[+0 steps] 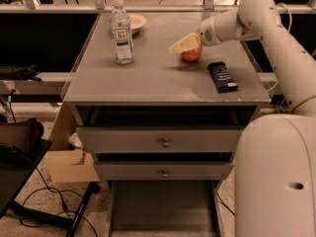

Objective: Place apple into bottom drawer

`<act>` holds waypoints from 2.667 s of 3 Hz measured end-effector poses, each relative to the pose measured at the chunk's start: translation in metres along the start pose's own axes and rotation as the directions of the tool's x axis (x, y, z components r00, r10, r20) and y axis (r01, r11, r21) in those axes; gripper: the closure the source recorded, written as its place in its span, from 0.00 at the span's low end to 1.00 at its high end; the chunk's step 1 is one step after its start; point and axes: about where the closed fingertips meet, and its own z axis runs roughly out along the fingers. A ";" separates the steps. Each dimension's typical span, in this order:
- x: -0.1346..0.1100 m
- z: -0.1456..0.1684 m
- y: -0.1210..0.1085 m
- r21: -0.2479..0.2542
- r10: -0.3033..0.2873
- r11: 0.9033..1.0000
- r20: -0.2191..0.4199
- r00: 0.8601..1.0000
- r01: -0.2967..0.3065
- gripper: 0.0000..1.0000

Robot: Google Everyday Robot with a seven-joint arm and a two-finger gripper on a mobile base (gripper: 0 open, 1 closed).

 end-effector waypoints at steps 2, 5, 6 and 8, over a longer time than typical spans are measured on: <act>0.021 0.012 0.006 -0.012 0.059 0.998 -0.009 0.998 -0.059 0.39; 0.016 0.009 0.006 -0.012 0.059 0.998 -0.009 0.998 -0.059 1.00; 0.003 -0.027 0.006 0.038 0.008 0.999 -0.026 1.000 -0.007 1.00; -0.011 -0.163 0.047 0.158 -0.058 0.985 -0.027 0.998 0.062 1.00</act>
Offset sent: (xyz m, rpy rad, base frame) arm -0.0024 -0.0001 -0.0163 0.0267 0.0291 -0.0208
